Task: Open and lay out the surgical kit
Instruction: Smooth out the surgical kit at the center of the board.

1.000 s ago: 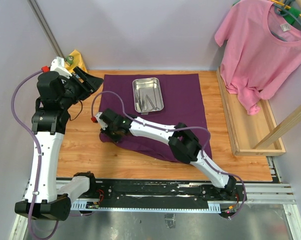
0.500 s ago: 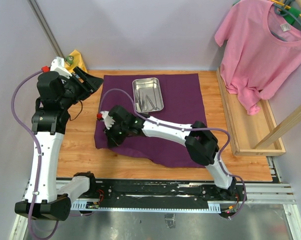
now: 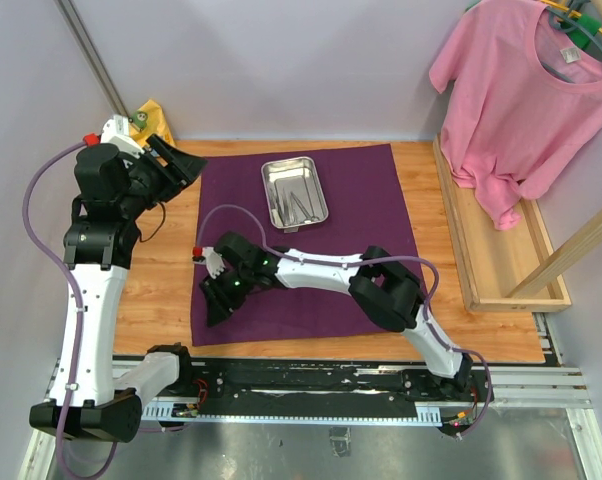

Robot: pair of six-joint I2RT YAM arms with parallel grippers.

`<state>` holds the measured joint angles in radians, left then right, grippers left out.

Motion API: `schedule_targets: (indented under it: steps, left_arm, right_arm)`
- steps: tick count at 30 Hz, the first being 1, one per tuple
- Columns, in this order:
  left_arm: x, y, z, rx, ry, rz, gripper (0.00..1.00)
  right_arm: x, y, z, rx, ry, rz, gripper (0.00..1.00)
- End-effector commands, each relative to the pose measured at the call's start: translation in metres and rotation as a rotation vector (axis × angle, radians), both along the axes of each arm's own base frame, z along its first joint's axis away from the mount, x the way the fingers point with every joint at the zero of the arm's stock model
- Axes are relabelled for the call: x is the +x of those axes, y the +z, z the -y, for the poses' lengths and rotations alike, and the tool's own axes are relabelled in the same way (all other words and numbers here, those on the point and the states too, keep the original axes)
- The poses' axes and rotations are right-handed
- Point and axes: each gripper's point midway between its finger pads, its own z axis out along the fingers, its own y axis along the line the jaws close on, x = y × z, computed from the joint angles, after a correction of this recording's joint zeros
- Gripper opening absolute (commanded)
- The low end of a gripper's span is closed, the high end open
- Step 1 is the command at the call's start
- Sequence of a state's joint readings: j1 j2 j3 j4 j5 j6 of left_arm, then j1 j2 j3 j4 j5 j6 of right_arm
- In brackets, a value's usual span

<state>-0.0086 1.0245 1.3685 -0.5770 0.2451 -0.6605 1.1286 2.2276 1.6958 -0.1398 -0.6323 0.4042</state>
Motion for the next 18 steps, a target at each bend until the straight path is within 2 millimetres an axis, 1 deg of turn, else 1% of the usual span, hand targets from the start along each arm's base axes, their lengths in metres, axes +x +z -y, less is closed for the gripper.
schedule_targets:
  steps: [1, 3, 5, 6, 7, 9, 10, 12, 14, 15, 18]
  left_arm:
    - [-0.001, 0.008, 0.000, -0.001, 0.001, 0.033, 0.63]
    - [-0.001, 0.008, 0.000, -0.001, 0.000, 0.034, 0.63]
    - [-0.001, 0.008, -0.001, -0.002, 0.003, 0.034, 0.63]
    - [-0.001, 0.007, -0.001, -0.002, 0.004, 0.032, 0.63]
    - [0.000, 0.006, -0.001, -0.001, 0.005, 0.028, 0.63]
    - [0.002, 0.003, -0.002, 0.000, 0.008, 0.023, 0.63]
    - [0.004, 0.000, -0.002, -0.001, 0.009, 0.018, 0.63]
    - [0.009, -0.007, -0.002, 0.000, 0.010, 0.002, 0.63]
    - [0.015, -0.016, -0.002, 0.000, 0.012, -0.016, 0.63]
    - [0.018, -0.020, -0.002, 0.000, 0.014, -0.022, 0.63]
    - [0.031, -0.042, -0.002, -0.008, 0.019, -0.060, 0.63]
  right_arm:
    - [-0.019, 0.023, -0.016, 0.076, 0.041, -0.028, 0.48]
    - [-0.021, 0.029, -0.014, 0.089, 0.048, -0.024, 0.54]
    - [-0.018, 0.030, -0.010, 0.079, 0.033, -0.005, 0.55]
    - [-0.013, 0.029, -0.006, 0.059, 0.010, 0.013, 0.56]
    - [-0.011, 0.029, 0.000, 0.040, 0.001, 0.020, 0.56]
    - [-0.001, 0.028, 0.016, -0.001, -0.040, 0.049, 0.55]
    - [0.011, 0.025, 0.028, -0.042, -0.092, 0.077, 0.55]
    - [0.025, 0.017, 0.064, -0.131, -0.175, 0.095, 0.54]
    - [0.041, 0.017, 0.105, -0.187, -0.285, 0.122, 0.54]
    - [0.053, 0.015, 0.127, -0.219, -0.356, 0.141, 0.54]
    - [0.078, 0.006, 0.199, -0.324, -0.550, 0.161, 0.54]
